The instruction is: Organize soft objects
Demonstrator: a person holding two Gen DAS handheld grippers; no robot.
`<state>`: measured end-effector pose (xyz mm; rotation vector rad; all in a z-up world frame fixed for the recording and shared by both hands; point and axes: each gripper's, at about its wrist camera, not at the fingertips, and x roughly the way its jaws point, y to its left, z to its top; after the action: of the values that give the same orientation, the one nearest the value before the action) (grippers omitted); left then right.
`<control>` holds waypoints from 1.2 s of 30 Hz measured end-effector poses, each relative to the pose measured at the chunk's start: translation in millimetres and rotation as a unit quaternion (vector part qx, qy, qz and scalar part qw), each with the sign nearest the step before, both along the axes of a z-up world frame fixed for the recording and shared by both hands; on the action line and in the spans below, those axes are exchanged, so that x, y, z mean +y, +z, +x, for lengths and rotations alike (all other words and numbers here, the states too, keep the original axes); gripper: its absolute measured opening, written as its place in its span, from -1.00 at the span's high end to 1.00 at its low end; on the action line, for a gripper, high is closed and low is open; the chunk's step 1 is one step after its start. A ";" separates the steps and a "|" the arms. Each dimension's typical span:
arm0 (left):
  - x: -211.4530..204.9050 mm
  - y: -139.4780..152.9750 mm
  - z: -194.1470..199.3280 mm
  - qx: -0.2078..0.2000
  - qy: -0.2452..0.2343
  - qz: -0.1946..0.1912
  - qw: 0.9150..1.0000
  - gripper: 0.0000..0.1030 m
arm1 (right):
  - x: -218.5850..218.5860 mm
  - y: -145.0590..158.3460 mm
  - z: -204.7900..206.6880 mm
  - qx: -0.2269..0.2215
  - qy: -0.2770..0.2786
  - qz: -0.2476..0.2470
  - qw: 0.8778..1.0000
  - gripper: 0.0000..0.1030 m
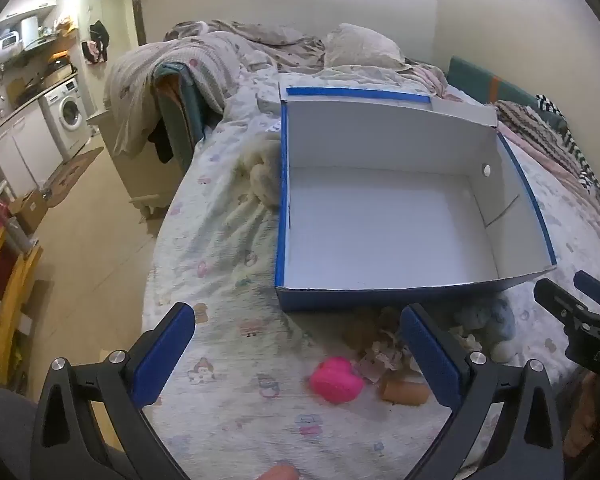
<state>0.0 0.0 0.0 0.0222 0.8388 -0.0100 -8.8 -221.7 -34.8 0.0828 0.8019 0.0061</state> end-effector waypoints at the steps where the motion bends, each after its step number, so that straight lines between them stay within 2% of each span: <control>1: 0.1 0.1 -0.2 0.000 0.001 -0.001 1.000 -0.99 | 0.1 -0.3 -0.1 -0.001 -0.001 -0.002 1.000 -1.00; 4: 1.1 1.3 -2.0 -0.002 0.009 -0.001 1.000 -0.99 | -0.6 -0.9 0.5 -0.001 -0.002 -0.002 1.000 -1.00; 6: -9.1 3.1 -3.1 -0.004 -0.001 0.021 1.000 -0.99 | -1.4 -1.8 1.8 0.000 -0.002 -0.002 1.000 -1.00; 8: -5.6 1.8 -5.0 -0.006 -0.003 0.008 1.000 -0.99 | -0.3 -0.3 -1.2 -0.006 -0.001 -0.004 1.000 -1.00; 14: -3.8 1.4 -5.5 0.000 -0.001 0.003 1.000 -0.99 | 1.1 -0.5 -2.2 -0.003 -0.001 -0.006 1.000 -1.00; 36: -4.5 1.2 -3.7 0.003 -0.003 0.004 1.000 -0.99 | 1.5 -1.4 1.9 -0.003 -0.001 -0.004 1.000 -1.00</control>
<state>-3.7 -4.5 1.2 0.0322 0.8448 -0.0113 -6.9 -220.3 -36.2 0.0763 0.7962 0.0020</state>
